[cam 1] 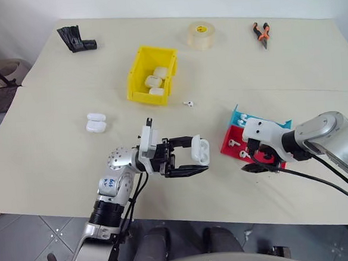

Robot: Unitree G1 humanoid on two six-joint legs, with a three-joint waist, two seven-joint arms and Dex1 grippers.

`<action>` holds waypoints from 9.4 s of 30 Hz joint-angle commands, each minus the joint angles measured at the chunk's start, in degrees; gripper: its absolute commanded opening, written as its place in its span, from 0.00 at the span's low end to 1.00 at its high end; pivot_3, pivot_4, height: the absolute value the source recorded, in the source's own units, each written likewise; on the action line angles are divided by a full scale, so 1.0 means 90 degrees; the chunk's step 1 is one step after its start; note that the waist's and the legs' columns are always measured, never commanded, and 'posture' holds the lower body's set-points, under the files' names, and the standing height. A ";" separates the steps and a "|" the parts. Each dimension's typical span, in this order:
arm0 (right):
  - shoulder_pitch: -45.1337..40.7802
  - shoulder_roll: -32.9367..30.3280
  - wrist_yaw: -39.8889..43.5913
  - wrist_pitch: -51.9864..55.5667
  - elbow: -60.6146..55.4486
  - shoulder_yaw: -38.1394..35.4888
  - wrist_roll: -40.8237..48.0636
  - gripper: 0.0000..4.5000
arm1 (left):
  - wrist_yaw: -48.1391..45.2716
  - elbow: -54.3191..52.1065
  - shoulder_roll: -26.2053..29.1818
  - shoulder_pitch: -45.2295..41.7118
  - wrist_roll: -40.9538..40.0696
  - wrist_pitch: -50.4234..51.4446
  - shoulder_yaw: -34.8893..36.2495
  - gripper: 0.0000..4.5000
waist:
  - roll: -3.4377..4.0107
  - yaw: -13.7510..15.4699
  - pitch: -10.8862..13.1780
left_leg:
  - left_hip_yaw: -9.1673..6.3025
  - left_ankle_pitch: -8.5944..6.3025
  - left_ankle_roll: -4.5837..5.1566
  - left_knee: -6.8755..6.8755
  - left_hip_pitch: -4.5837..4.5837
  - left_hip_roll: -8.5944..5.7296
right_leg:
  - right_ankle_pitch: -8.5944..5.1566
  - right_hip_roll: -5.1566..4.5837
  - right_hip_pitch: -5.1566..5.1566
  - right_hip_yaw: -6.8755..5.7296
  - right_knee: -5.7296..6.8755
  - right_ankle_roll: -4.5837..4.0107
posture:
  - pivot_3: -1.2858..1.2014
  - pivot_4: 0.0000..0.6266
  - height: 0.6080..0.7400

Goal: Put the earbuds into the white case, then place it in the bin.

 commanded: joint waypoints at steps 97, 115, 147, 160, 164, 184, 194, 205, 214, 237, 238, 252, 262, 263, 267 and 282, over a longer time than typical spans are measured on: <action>0.3433 0.5114 -0.0766 -0.5112 -0.0975 -0.3129 0.1746 0.12 | -0.0015 -0.0508 0.0143 -0.0645 -0.0663 0.1406 0.0309 0.63 | -0.0001 -0.0034 0.0001 | 0.0014 0.0005 -0.0003 0.0000 0.0025 -0.0001 | 0.0002 0.0012 0.0003 0.0002 0.0037 0.0005 | 0.52 0.24 1.00; 0.3312 0.4801 -0.0814 -0.5180 -0.0433 -0.2778 0.1549 0.12 | -0.0024 -0.0520 0.0094 -0.0689 -0.0659 0.1355 0.0313 0.63 | -0.0001 -0.0032 0.0001 | 0.0013 0.0005 -0.0003 0.0001 0.0026 -0.0002 | 0.0002 0.0012 0.0003 0.0002 0.0036 0.0005 | 0.52 0.24 1.00; 0.4938 0.2541 0.0530 -0.5543 0.0017 -0.5920 0.2026 0.99 | -0.0128 -0.0084 0.0085 -0.0474 -0.0235 0.0532 0.0322 0.63 | -0.0002 0.0020 0.0002 | 0.0020 0.0002 0.0004 -0.0001 0.0024 -0.0005 | 0.0003 0.0009 0.0015 -0.0019 0.0022 0.0005 | 0.52 0.24 1.00; 0.4090 0.1036 0.0467 -0.4798 0.1175 -0.5650 0.1029 0.99 | -0.0108 -0.0018 -0.0044 -0.0368 -0.0107 0.0142 0.0213 0.63 | 0.0008 -0.0062 0.0003 | 0.0052 0.0006 0.0006 0.0005 0.0039 0.0007 | 0.0003 0.0010 0.0022 -0.0011 0.0017 0.0007 | 0.52 0.24 1.00; 0.2265 0.0383 0.0357 -0.4048 0.2132 -0.4079 0.0056 0.99 | -0.0065 -0.0041 -0.0073 -0.0304 -0.0096 0.0072 0.0190 0.63 | 0.0013 -0.0054 0.0005 | 0.0038 0.0006 0.0005 0.0011 0.0035 0.0009 | 0.0003 0.0009 0.0027 -0.0007 0.0007 0.0006 | 0.52 0.24 1.00; -0.2651 0.1717 0.2482 -0.4837 0.7333 -0.0212 -0.3053 0.99 | 0.0304 -0.0334 -0.0089 -0.0029 -0.0094 -0.0120 0.0182 0.63 | 0.0017 -0.0056 0.0006 | 0.0026 0.0006 0.0005 0.0020 -0.0059 -0.0005 | 0.0004 0.0002 -0.0083 -0.0044 0.0042 0.0009 | 0.52 0.24 1.00; -0.2943 0.2160 0.2570 -0.5414 0.8216 -0.0272 -0.3491 0.48 | 0.0417 -0.0431 -0.0059 0.0003 -0.0110 -0.0096 0.0182 0.63 | 0.0017 -0.0159 0.0006 | 0.0017 0.0007 0.0003 0.0045 -0.0064 -0.0003 | 0.0004 0.0003 -0.0080 -0.0054 0.0058 0.0009 | 0.52 0.24 1.00; -0.2915 0.2250 0.2626 -0.5521 0.8365 -0.0418 -0.3610 0.48 | 0.0427 -0.0411 -0.0072 -0.0043 -0.0127 -0.0083 0.0171 0.63 | 0.0017 -0.0160 0.0005 | 0.0015 0.0008 0.0002 0.0054 -0.0063 -0.0005 | 0.0005 0.0001 -0.0084 -0.0052 0.0086 0.0009 | 0.52 0.24 1.00; -0.2874 0.2311 0.2598 -0.5578 0.8450 -0.0514 -0.3642 0.30 | 0.0427 -0.0442 -0.0039 -0.0056 -0.0146 -0.0042 0.0192 0.63 | 0.0017 -0.0166 0.0005 | 0.0016 0.0008 0.0002 0.0056 -0.0058 -0.0005 | 0.0004 0.0000 -0.0082 -0.0050 0.0090 0.0009 | 0.52 0.24 1.00; -0.2729 0.2276 0.2612 -0.6753 0.8360 -0.0598 -0.3873 0.30 | 0.0464 -0.0506 -0.0034 -0.0050 -0.0210 0.0048 0.0222 0.63 | 0.0017 -0.0172 0.0005 | 0.0018 0.0008 0.0002 0.0057 -0.0057 -0.0005 | 0.0004 0.0001 -0.0085 -0.0048 0.0095 0.0009 | 0.52 0.24 1.00; -0.2725 0.2289 0.2622 -0.6772 0.8362 -0.0597 -0.3875 0.30 | 0.0468 -0.0510 -0.0031 -0.0048 -0.0214 0.0052 0.0229 0.63 | 0.0017 -0.0172 0.0005 | 0.0018 0.0008 0.0002 0.0057 -0.0056 -0.0004 | 0.0005 0.0001 -0.0085 -0.0048 0.0095 0.0009 | 0.52 0.24 1.00; -0.2613 0.2361 0.2719 -0.6987 0.8325 -0.0607 -0.3840 0.30 | 0.0514 -0.0561 -0.0017 -0.0018 -0.0228 0.0082 0.0249 0.63 | 0.0017 -0.0172 0.0005 | 0.0017 0.0008 0.0002 0.0057 -0.0055 -0.0004 | 0.0004 0.0001 -0.0083 -0.0048 0.0096 0.0009 | 0.52 0.24 1.00; -0.2415 0.2343 0.2652 -0.6898 0.8091 -0.0755 -0.3820 0.17 | 0.0500 -0.0574 0.0001 -0.0018 -0.0260 0.0122 0.0229 0.63 | 0.0017 -0.0171 0.0004 | 0.0017 0.0008 0.0002 0.0057 -0.0052 -0.0004 | 0.0005 0.0002 -0.0083 -0.0048 0.0099 0.0009 | 0.52 0.24 1.00; -0.2402 0.2333 0.2655 -0.6894 0.8060 -0.0775 -0.3822 0.17 | 0.0500 -0.0576 0.0004 -0.0023 -0.0267 0.0129 0.0231 0.63 | 0.0017 -0.0171 0.0004 | 0.0017 0.0008 0.0002 0.0057 -0.0053 -0.0004 | 0.0005 0.0002 -0.0082 -0.0048 0.0099 0.0009 | 0.52 0.24 1.00; -0.2390 0.2206 0.2667 -0.6683 0.7748 -0.1065 -0.3618 0.17 | 0.0511 -0.0593 -0.0005 -0.0022 -0.0274 0.0142 0.0216 0.63 | 0.0017 -0.0170 0.0004 | 0.0017 0.0008 0.0002 0.0057 -0.0052 -0.0004 | 0.0004 0.0002 -0.0083 -0.0048 0.0099 0.0009 | 0.52 0.24 1.00; 0.0133 0.2324 0.2038 -0.2319 0.2173 -0.4678 0.0566 0.17 | 0.0353 -0.0454 0.0073 -0.0309 -0.0387 0.0539 0.0243 0.63 | 0.0017 -0.0092 0.0005 | 0.0008 0.0008 0.0002 0.0057 -0.0066 -0.0004 | 0.0005 0.0001 -0.0086 -0.0052 0.0101 0.0008 | 0.52 0.24 1.00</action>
